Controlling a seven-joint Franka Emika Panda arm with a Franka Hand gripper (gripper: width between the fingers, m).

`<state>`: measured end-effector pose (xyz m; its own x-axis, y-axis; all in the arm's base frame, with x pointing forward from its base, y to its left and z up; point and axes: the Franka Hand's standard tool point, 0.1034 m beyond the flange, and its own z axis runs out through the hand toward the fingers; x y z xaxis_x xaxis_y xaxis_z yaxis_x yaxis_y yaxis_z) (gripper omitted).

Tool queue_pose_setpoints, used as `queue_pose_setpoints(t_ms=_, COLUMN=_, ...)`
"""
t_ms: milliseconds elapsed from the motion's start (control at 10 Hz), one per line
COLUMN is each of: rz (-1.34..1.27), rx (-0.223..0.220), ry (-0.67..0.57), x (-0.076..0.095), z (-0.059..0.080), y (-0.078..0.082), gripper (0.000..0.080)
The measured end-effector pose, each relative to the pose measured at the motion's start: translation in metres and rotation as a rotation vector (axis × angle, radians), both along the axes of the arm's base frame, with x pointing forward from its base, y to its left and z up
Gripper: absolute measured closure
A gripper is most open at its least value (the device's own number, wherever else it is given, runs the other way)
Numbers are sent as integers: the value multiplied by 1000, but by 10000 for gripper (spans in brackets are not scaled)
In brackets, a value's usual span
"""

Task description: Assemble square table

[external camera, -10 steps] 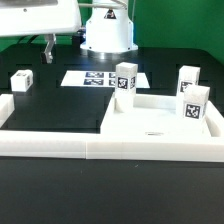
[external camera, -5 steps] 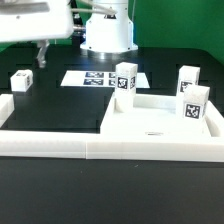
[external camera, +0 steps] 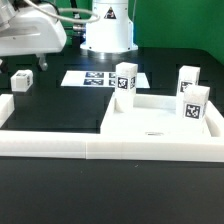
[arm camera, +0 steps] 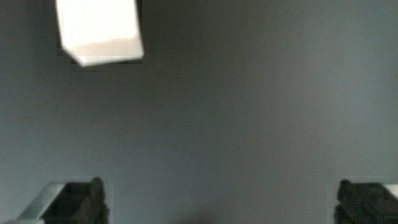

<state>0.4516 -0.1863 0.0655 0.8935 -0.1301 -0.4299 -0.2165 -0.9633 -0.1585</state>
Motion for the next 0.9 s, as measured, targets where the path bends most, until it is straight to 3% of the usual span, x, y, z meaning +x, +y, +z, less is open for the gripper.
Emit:
queue_pose_setpoints(t_ms=300, rz=31, rx=53, ry=174, x=-5, z=-7, y=1, gripper=151)
queue_pose_setpoints(t_ms=500, rz=132, rx=5, ry=356, x=-21, z=-13, y=-28, gripper=151)
queue_pose_setpoints(t_ms=600, rz=168, rx=-12, ry=380, x=-25, z=-20, y=-30, gripper=151)
queue_pose_setpoints(t_ms=700, rz=172, rx=3, ry=414, x=-43, z=-29, y=-21, gripper=151)
queue_pose_setpoints(t_ms=800, rz=164, rx=24, ry=464, x=-46, z=-26, y=-19, gripper=151)
queue_pose_setpoints(t_ms=900, rz=167, rx=15, ry=450, x=-40, z=-27, y=-22, gripper=151)
